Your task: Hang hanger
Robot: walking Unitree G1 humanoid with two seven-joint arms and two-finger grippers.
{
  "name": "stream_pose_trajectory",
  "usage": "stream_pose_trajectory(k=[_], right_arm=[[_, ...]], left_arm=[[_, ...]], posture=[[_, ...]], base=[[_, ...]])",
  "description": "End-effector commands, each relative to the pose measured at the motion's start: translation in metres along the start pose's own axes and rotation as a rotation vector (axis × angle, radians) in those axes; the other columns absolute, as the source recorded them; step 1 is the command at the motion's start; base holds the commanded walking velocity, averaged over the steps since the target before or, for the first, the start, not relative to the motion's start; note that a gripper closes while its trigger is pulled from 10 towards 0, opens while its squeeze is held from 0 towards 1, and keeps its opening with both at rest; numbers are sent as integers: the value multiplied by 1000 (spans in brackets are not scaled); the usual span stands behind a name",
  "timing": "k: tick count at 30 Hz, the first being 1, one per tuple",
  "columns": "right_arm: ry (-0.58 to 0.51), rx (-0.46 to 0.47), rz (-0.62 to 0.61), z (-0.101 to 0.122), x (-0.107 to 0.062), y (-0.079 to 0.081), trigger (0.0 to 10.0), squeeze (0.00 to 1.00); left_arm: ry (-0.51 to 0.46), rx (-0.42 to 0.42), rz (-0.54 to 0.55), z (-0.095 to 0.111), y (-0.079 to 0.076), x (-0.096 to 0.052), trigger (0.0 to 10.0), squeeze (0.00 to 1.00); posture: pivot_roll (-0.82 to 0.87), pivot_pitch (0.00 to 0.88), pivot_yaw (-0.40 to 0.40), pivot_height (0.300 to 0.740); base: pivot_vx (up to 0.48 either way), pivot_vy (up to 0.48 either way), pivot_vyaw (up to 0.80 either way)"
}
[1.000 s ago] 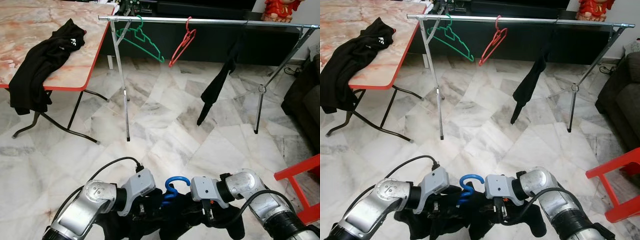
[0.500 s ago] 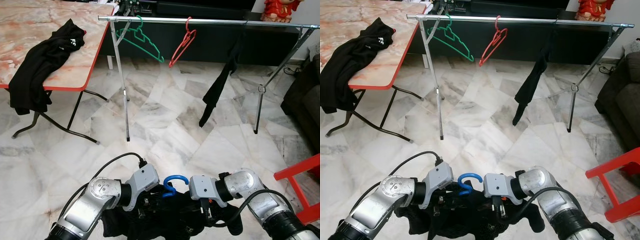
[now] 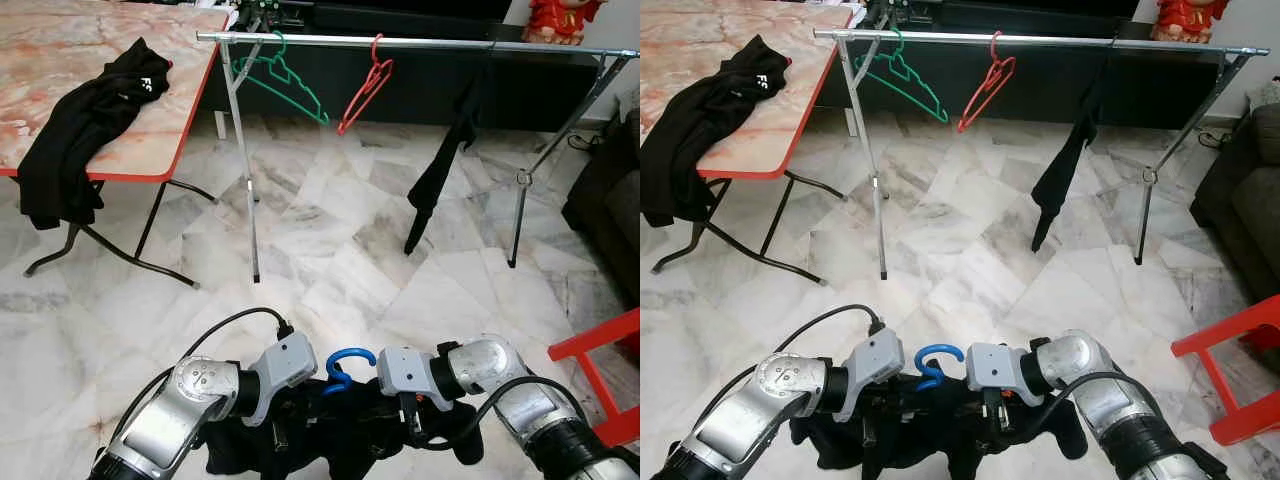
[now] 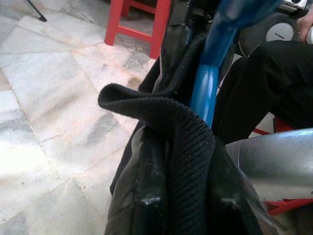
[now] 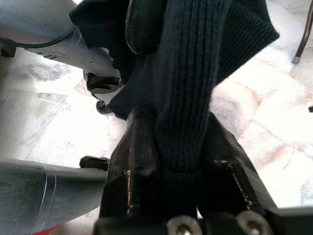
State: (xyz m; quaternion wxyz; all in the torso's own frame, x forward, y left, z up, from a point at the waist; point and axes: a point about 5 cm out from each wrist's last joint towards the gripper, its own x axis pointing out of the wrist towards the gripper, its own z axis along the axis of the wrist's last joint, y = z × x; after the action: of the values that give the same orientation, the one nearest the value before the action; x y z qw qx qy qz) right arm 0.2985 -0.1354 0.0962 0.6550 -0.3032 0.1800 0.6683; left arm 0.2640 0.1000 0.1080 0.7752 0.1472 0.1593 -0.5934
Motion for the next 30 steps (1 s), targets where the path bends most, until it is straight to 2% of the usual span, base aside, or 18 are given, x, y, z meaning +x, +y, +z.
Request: stream_pose_trajectory(k=[1, 10, 11, 12, 13, 14, 26, 30], right_arm=[[-41, -23, -16, 7, -2, -3, 0, 0], [-27, -16, -8, 5, -2, -2, 0, 0], [-20, -18, -2, 4, -2, -1, 8549, 78], [-16, -19, 2, 3, -2, -1, 8549, 78], [-18, -21, -8, 3, -2, -1, 10000, 682], [-21, -19, -11, 3, -2, -2, 10000, 1000], [-23, -19, 10, 6, -4, -2, 10000, 1000], [5, -16, 64, 3, -4, 2, 10000, 1000]], left_arm=[[9, -4, 31, -1, 2, -1, 0, 0], [-9, -1, 29, 3, 1, -1, 0, 0], [-8, -2, 30, 2, 1, -1, 0, 0], [-7, -2, 30, 2, 1, -1, 0, 0], [-7, -2, 32, 2, 1, -1, 0, 0], [-7, -2, 33, 2, 1, -1, 0, 0], [19, 11, 42, -2, 2, 0, 0, 0], [85, 34, 70, -10, 6, -2, 0, 0]], posture=[[42, 184, -120, 740], [42, 185, -120, 740], [42, 185, -120, 740], [42, 185, -120, 740], [42, 187, -120, 740], [42, 187, -120, 740], [40, 185, -123, 740], [39, 184, -123, 740]], base=[[0, 0, 0], [0, 0, 0], [0, 0, 0], [0, 0, 0], [0, 0, 0], [0, 0, 0], [0, 0, 0], [0, 0, 0]])
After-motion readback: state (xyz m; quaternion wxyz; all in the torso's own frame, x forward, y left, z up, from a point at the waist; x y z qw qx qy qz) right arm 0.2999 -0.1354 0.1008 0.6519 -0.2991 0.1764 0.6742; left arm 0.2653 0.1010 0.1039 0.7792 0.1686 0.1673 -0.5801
